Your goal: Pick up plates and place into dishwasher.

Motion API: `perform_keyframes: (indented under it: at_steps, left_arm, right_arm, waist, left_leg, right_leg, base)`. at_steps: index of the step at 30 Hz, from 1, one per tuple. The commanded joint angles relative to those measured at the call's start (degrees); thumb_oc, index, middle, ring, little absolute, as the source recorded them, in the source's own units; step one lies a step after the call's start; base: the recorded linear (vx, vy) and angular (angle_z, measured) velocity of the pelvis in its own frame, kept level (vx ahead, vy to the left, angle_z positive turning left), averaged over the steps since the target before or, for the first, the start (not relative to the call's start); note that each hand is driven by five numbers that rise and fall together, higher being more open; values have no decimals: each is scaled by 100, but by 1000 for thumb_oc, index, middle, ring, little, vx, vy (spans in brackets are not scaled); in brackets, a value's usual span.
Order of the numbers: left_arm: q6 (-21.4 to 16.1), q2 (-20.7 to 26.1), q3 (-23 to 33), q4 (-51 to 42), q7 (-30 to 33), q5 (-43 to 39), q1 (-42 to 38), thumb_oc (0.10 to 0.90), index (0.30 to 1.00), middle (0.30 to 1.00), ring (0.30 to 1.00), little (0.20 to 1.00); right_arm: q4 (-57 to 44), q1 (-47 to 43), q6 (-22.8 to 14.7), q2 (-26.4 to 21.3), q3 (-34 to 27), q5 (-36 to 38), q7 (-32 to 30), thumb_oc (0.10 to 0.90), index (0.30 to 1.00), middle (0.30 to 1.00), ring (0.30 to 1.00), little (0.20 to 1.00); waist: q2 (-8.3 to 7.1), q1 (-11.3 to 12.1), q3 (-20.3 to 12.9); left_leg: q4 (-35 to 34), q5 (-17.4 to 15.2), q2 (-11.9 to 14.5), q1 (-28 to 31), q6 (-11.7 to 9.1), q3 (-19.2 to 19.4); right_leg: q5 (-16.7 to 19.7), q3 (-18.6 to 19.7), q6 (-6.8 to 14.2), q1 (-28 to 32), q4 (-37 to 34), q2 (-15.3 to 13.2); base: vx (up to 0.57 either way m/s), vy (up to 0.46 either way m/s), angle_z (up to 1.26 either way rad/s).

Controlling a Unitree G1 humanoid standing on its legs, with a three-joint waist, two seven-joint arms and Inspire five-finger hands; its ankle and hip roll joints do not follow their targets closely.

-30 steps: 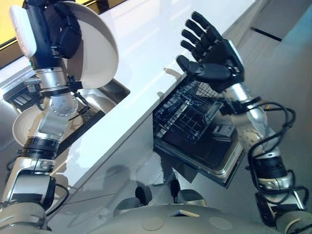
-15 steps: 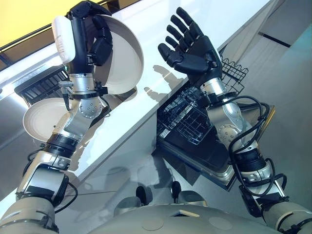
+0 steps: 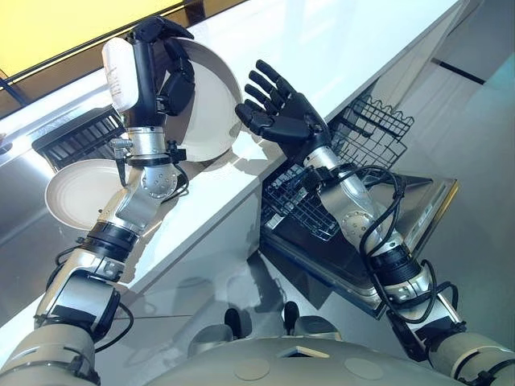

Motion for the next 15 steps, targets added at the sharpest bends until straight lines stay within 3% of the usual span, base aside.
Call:
perform_keyframes:
  at_steps: [1, 5, 10, 15]
  left_arm:
    - [-231, -20, -172, 527, 319, 32, -1269, 100, 300, 300, 300, 200]
    - [-234, -62, -236, 553, 305, -22, -1281, 100, 300, 300, 300, 200]
    - [-495, -178, -306, 514, 252, -110, -1211, 100, 300, 300, 300, 200]
    - [-626, -335, -395, 288, 124, -120, -1142, 100, 300, 300, 300, 200]
  right_arm:
    - [-153, -800, -373, 254, -139, 318, 28, 800, 900, 900, 900, 900]
    - [-107, -782, -272, 289, -84, 335, -36, 800, 900, 900, 900, 900]
    - [24, -699, -144, 328, -7, 408, -74, 800, 900, 900, 900, 900]
    - [132, -637, -196, 441, 37, 405, -173, 800, 900, 900, 900, 900]
  waist:
    - [223, 81, -700]
    - [223, 86, -691]
    - [227, 89, -660]
    - [228, 112, -614]
  left_leg:
    - [39, -642, -284, -16, 137, -152]
    - [31, -631, -288, -14, 141, -181]
    - [28, -654, -290, 19, 138, -213]
    - [47, -663, -294, 42, 142, -250]
  right_leg:
    - [-908, -149, 14, -106, 543, 398]
    - [-911, -158, 12, -107, 553, 399]
    - [-941, -174, 13, -69, 547, 402]
    - [-950, -196, 3, -38, 554, 402]
  base:
    - [0, 0, 0]
    - [7, -1, 2]
    - [14, -1, 1]
    - [18, -10, 5]
